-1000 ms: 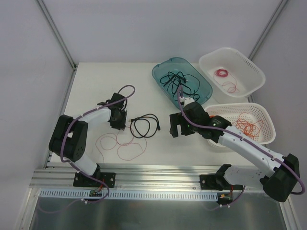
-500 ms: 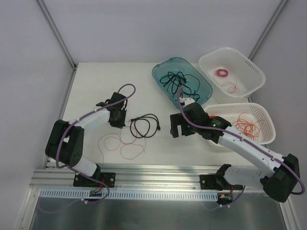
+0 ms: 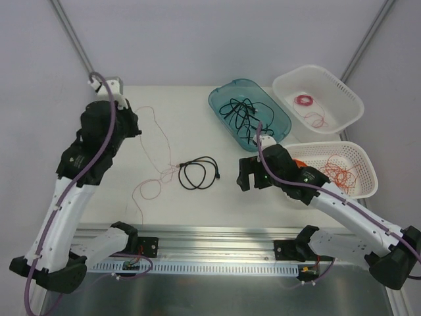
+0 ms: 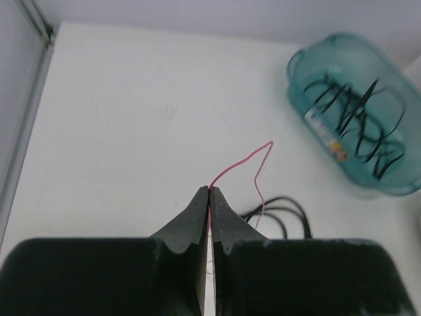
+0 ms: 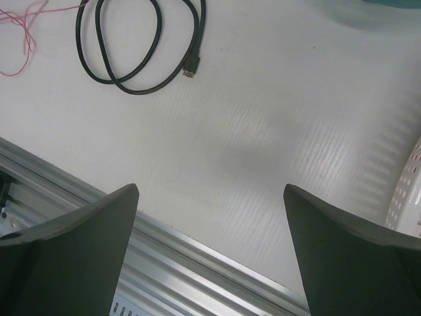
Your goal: Untangle the cables
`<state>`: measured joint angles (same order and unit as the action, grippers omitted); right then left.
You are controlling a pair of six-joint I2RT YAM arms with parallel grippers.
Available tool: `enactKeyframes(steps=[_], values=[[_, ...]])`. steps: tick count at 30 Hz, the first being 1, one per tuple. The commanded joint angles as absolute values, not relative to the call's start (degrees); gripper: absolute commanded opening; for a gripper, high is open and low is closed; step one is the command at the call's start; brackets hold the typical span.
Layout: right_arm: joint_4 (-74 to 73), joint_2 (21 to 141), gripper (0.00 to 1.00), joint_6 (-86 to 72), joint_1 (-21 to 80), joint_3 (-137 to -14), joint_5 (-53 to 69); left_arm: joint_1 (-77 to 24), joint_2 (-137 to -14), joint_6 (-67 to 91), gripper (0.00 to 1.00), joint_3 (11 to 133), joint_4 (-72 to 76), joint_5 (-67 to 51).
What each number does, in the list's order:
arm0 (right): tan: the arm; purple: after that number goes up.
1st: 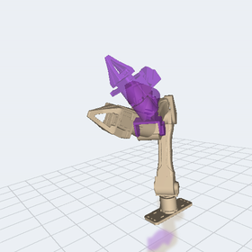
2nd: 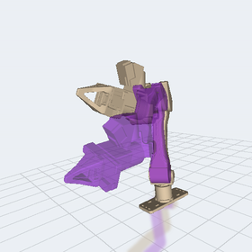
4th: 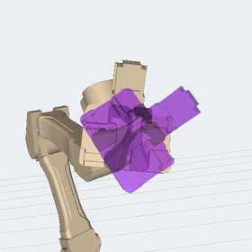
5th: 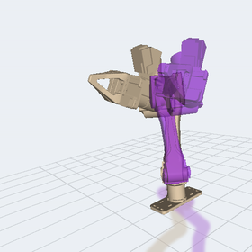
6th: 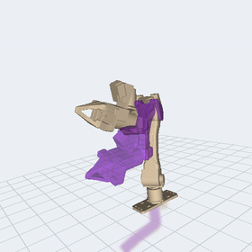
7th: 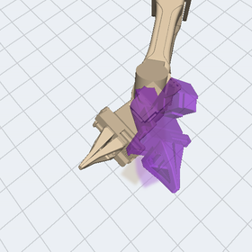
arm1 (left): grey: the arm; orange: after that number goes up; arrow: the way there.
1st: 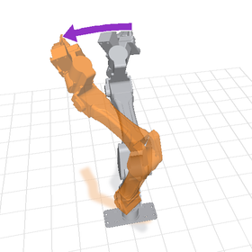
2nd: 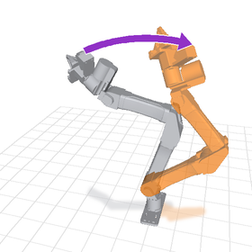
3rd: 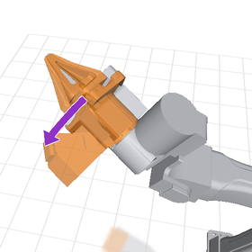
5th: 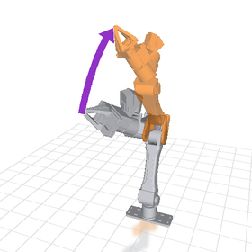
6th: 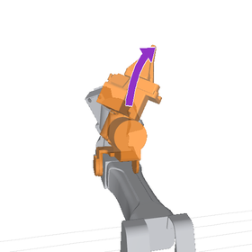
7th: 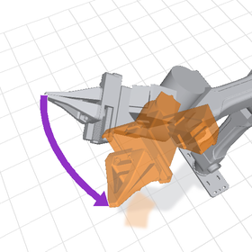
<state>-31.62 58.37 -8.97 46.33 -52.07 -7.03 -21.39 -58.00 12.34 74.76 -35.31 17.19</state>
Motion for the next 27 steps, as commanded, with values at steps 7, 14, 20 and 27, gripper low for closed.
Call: enactKeyframes(steps=[7, 14, 20, 27], values=[[-26.72, 51.6, 0.97, -7.91, 46.67, -49.92, -3.78, -21.71, -58.18, 11.25, 0.0, 99.65, -37.44, 10.47], [-22.25, 48.26, 0.97, -6.42, 47.02, -47.9, 2.0, -21.71, -62.05, 13.71, 0.0, 108.19, -37.27, 2.38], [-16.27, 47.55, 0.97, -5.1, 48.51, -46.58, 7.11, -21.8, -62.31, 19.5, 0.0, 101.44, -37.35, -7.45], [-14.06, 48.34, 0.97, -4.74, 50.62, -46.85, 7.29, -28.64, -63.1, 23.64, 0.0, 87.73, -35.69, -7.58]])
